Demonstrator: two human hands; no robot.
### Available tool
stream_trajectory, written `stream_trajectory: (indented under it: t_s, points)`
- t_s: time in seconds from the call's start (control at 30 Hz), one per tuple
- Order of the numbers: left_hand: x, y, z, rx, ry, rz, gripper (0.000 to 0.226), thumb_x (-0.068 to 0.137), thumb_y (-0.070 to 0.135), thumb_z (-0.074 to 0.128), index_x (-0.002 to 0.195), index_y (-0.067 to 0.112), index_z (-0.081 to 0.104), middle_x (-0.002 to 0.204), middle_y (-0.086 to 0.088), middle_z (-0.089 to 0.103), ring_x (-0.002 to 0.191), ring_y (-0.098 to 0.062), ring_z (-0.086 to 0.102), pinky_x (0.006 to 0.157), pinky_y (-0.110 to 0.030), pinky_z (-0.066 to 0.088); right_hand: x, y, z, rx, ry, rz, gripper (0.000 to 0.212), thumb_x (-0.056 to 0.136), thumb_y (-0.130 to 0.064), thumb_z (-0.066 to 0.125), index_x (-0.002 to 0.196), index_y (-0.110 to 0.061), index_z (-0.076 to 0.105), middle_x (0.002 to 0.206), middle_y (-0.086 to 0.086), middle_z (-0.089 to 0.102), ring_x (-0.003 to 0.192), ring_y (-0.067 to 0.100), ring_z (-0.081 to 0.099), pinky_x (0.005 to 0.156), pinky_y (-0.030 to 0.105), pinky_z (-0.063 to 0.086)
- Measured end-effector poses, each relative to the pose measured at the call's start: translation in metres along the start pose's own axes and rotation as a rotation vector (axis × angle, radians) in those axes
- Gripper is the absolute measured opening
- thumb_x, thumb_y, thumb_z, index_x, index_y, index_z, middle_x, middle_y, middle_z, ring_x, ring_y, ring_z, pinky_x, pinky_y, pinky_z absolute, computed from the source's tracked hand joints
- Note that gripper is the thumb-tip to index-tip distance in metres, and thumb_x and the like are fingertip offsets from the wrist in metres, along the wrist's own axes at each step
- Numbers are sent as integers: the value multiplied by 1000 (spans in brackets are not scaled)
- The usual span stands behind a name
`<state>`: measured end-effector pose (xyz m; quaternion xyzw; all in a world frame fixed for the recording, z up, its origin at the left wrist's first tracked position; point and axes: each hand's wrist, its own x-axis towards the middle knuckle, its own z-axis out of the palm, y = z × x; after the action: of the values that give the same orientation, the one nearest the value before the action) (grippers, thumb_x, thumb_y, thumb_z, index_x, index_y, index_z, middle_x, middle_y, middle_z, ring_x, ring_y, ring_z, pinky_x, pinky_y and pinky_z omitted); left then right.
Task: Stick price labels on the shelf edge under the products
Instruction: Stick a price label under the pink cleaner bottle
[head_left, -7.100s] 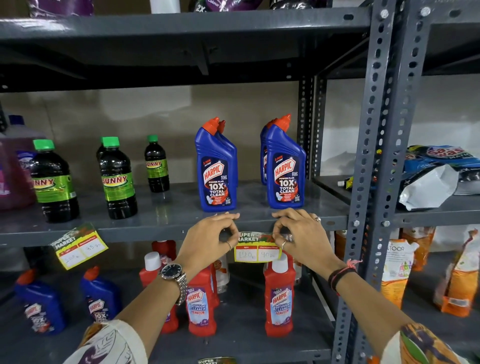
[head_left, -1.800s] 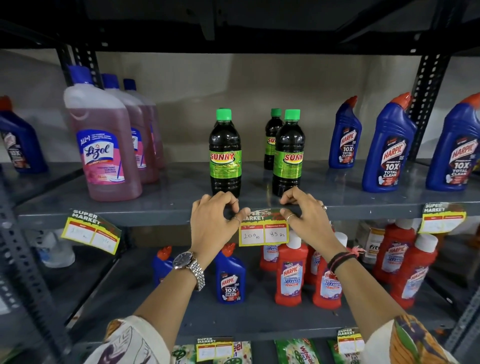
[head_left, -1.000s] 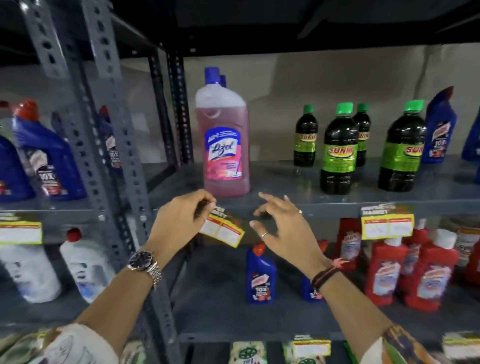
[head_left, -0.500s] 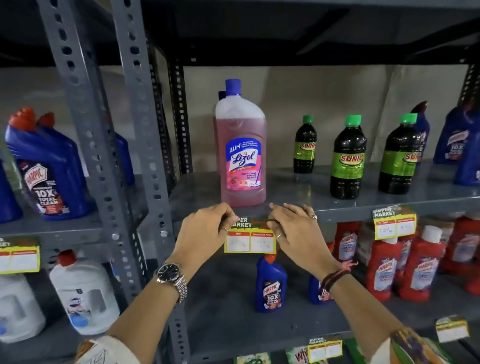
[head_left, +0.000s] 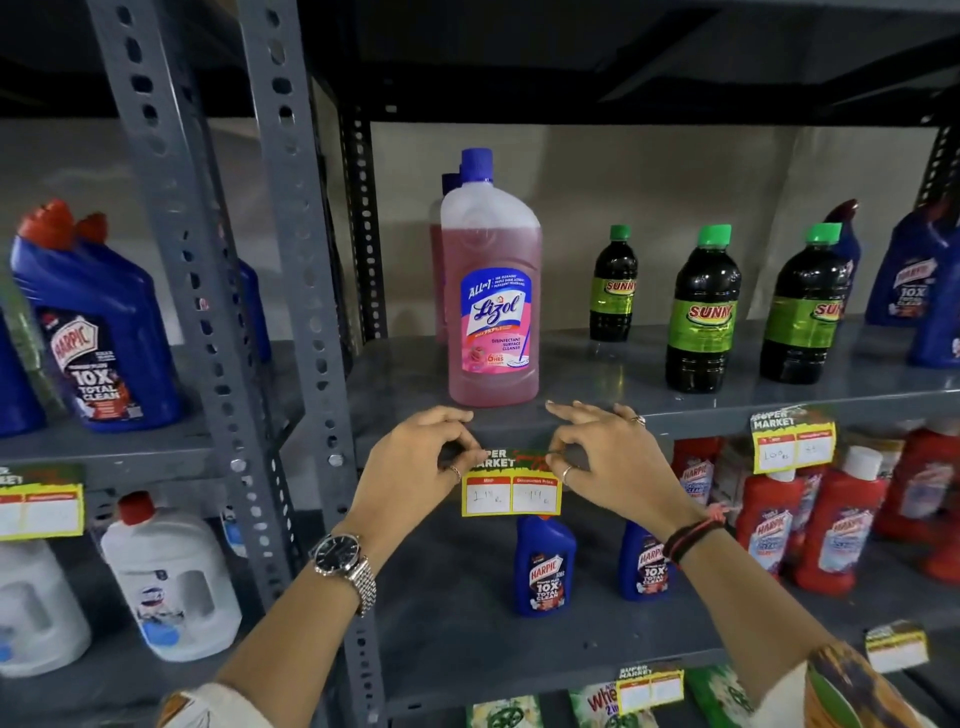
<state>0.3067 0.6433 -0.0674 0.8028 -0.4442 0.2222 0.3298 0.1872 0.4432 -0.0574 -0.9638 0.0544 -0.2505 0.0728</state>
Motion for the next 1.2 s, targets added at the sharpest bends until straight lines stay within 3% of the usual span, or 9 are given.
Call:
stream_trajectory:
  t_s: [0.13,0.27,0.37,0.5,0.6,0.7,0.8,1.0,1.2]
  points:
    - [0,-1,4,-47,50,3,9,80,35,70,84,26,71,114,15,67,100,-1,60,74,-30,54,2,0,-1,0,20,1,14,84,-31,58,87,-22,68,142,-7,49,130,16,45,111,46,25]
    - [4,2,2,-107,93,-29,9,82,34,69,84,26,68,100,14,71,97,-3,63,76,-37,55,5,-3,-5,35,131,5,10,83,-27,59,82,-20,66,122,-7,66,100,16,65,95,43,44]
    - [8,5,2,-98,109,-43,10,80,32,71,82,23,68,94,12,72,90,-5,64,74,-36,56,9,-5,-4,16,145,11,12,83,-29,57,82,-20,65,115,-9,69,87,15,66,86,44,49]
    - [9,9,5,-83,145,-82,13,77,33,73,78,21,67,90,10,72,84,-6,66,69,-35,57,11,-8,-3,-18,184,41,13,81,-31,59,80,-20,66,106,-9,72,83,16,66,79,40,51]
    - [8,14,6,-86,185,-134,17,75,33,75,73,22,63,87,10,72,80,-7,66,64,-31,55,14,-11,-2,-25,204,100,23,76,-43,61,70,-21,63,95,-6,75,81,18,67,70,34,52]
    - [10,19,7,-55,199,-170,24,71,39,77,70,24,59,81,12,70,73,-6,63,56,-22,46,18,-17,0,-28,231,153,43,70,-60,61,56,-22,48,82,-3,74,74,20,66,62,31,48]
    - [11,21,9,-8,202,-155,30,67,42,80,70,24,56,75,11,64,67,-6,58,51,-17,36,20,-21,-1,-22,249,176,46,70,-62,63,56,-22,43,71,-2,70,66,20,62,59,28,39]
    - [10,16,12,-60,185,-133,27,69,34,80,77,25,56,81,10,64,75,-6,60,60,-19,46,19,-12,-4,41,247,156,39,71,-53,69,69,-25,41,76,-3,72,70,19,65,66,38,53]
    - [11,2,6,-213,95,-131,27,75,17,77,87,28,56,91,12,68,91,-1,63,78,-18,51,19,-1,-7,28,192,75,32,81,-33,68,79,-26,37,93,-5,74,78,17,68,65,32,51]
